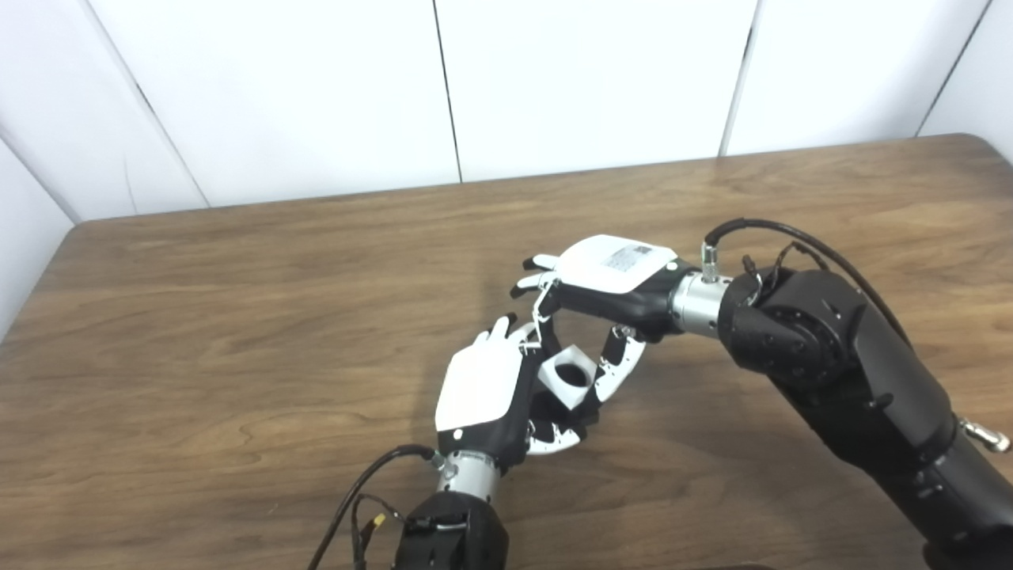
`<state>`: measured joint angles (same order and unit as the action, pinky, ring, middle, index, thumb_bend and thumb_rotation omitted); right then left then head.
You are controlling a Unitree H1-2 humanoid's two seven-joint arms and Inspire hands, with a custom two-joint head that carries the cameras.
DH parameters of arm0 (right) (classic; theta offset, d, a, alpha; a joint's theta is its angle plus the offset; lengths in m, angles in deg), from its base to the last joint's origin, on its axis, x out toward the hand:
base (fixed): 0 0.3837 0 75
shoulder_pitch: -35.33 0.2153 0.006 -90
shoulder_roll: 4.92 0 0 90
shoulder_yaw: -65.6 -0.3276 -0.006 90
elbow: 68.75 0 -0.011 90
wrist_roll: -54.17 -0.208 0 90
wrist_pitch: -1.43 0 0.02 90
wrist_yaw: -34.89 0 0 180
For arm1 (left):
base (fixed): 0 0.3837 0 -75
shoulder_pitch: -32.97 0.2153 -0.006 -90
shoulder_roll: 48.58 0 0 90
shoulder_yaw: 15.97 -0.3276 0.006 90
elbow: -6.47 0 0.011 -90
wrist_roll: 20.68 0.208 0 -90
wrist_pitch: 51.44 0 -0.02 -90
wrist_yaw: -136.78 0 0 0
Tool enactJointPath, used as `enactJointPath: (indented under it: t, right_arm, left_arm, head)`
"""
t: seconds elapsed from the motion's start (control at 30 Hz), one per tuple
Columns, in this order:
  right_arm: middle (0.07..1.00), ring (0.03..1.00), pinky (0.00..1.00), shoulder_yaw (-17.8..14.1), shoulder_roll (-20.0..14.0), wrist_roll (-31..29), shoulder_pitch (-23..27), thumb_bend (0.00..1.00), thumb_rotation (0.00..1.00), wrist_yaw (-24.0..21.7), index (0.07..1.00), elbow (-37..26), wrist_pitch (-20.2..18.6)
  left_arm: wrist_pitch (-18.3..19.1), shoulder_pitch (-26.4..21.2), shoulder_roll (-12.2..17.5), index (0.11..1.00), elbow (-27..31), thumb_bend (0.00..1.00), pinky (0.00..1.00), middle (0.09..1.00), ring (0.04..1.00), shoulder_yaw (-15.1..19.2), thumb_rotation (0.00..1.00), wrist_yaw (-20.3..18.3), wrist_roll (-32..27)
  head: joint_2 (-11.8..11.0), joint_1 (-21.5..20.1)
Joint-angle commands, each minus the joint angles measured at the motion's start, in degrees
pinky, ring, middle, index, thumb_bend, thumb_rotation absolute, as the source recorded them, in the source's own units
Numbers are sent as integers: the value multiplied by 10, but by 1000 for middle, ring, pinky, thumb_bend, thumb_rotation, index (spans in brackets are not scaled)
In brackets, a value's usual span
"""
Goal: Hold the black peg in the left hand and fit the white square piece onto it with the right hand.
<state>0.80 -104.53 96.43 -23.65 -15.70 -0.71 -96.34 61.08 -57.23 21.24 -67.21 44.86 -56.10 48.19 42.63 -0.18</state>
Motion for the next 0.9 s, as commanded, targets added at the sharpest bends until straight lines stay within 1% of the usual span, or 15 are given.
enactJointPath:
  t: [0.0, 0.13, 0.27, 0.53, 0.57, 0.6, 0.63, 0.67, 0.77, 0.83, 0.87]
  right_arm:
    - [918, 1000, 899, 0, -8, 4, 23, 525, 150, 3, 492, -14, 18]
    - [917, 1000, 894, 1, -9, 8, 22, 525, 151, 1, 493, -15, 16]
    - [916, 1000, 882, 0, -12, 7, 20, 524, 152, 4, 493, -13, 22]
    - [911, 1000, 869, -1, -14, 13, 18, 524, 152, 4, 492, -9, 30]
    - [911, 1000, 869, -1, -15, 14, 18, 592, 168, 4, 516, -9, 30]
    - [910, 1000, 867, -1, -15, 15, 18, 725, 201, 3, 562, -10, 30]
    - [909, 1000, 867, -1, -16, 16, 18, 794, 218, 2, 587, -10, 31]
    - [908, 1000, 866, -1, -17, 17, 18, 838, 235, 2, 604, -10, 31]
    - [908, 1000, 865, -2, -18, 15, 19, 871, 254, -1, 617, -11, 29]
    - [912, 1000, 875, -2, -18, 14, 20, 872, 273, -6, 623, -11, 26]
    - [914, 1000, 882, -3, -18, 14, 20, 879, 285, -8, 628, -12, 26]
  left_arm:
    - [8, -12, -9, 633, 1, 796, 941, 895, 975, -5, 226, -7, 26]
    - [13, -14, -10, 665, 3, 811, 933, 893, 973, -4, 266, -19, 40]
    - [16, -16, -13, 687, 4, 837, 928, 887, 967, -2, 258, -23, 43]
    - [21, -20, -20, 695, 0, 850, 942, 888, 972, 1, 264, -27, 50]
    - [22, -20, -21, 695, -1, 852, 942, 889, 971, 1, 258, -26, 50]
    - [22, -20, -21, 696, -1, 852, 943, 890, 972, 2, 255, -27, 49]
    - [22, -20, -22, 699, -1, 850, 947, 892, 974, 3, 255, -29, 49]
    - [23, -21, -22, 705, -1, 849, 952, 896, 978, 3, 259, -30, 48]
    - [22, -20, -23, 703, -2, 857, 953, 896, 978, 6, 256, -27, 44]
    - [22, -21, -23, 705, -3, 859, 955, 897, 980, 7, 262, -27, 43]
    - [22, -21, -23, 720, -2, 857, 964, 899, 983, 7, 279, -29, 44]
  head:
    - [1, 0]
    - [1, -1]
    - [1, -1]
    - [1, 0]
    - [2, 0]
    - [2, 0]
    - [2, 0]
    - [1, 1]
    - [2, 2]
    - [2, 2]
    - [1, 3]
